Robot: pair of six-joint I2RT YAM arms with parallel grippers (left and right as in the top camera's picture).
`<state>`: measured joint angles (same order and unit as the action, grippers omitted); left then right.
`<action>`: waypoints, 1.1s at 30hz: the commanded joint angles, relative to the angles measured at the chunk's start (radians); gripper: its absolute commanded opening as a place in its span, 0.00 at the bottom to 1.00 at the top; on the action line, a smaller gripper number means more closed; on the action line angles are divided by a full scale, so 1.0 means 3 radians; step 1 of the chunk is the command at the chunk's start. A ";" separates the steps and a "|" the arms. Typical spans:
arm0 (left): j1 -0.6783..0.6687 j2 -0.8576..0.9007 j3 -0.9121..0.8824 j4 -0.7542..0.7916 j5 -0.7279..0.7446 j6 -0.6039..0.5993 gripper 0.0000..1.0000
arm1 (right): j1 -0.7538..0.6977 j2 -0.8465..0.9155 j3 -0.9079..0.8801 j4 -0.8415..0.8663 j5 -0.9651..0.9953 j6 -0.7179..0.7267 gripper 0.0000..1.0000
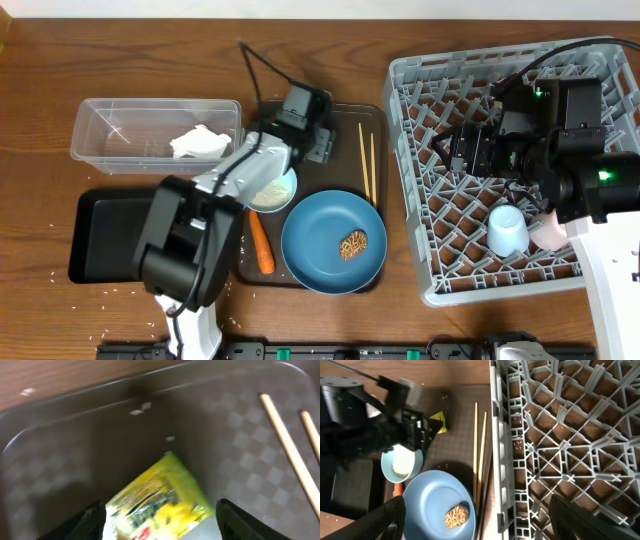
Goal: Sort waste into correct bins and load items into the dishwasher rack
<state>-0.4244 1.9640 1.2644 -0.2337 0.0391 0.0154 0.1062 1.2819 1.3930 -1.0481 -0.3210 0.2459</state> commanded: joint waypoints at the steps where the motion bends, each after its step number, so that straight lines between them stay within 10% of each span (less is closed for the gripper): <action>1: -0.0024 0.0090 -0.0006 0.0069 0.0067 0.0337 0.71 | 0.0043 0.0004 0.0001 0.0001 0.0010 0.0039 0.85; 12: -0.0020 0.0331 -0.0006 0.0270 -0.0017 0.0336 0.68 | 0.0043 0.0004 0.0001 -0.0001 0.0009 0.0041 0.85; 19: -0.0022 0.0276 -0.0006 0.0221 -0.0014 0.0196 0.08 | 0.0043 0.0004 0.0001 -0.0011 0.0010 0.0041 0.84; 33: -0.0018 -0.0720 0.0006 -0.0140 -0.0053 0.0170 0.06 | 0.0043 0.0004 0.0001 0.0004 0.0010 0.0039 0.85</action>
<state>-0.4332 1.7824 1.2644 -0.2634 0.0452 0.0780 0.1062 1.2819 1.3930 -1.0500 -0.3210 0.2459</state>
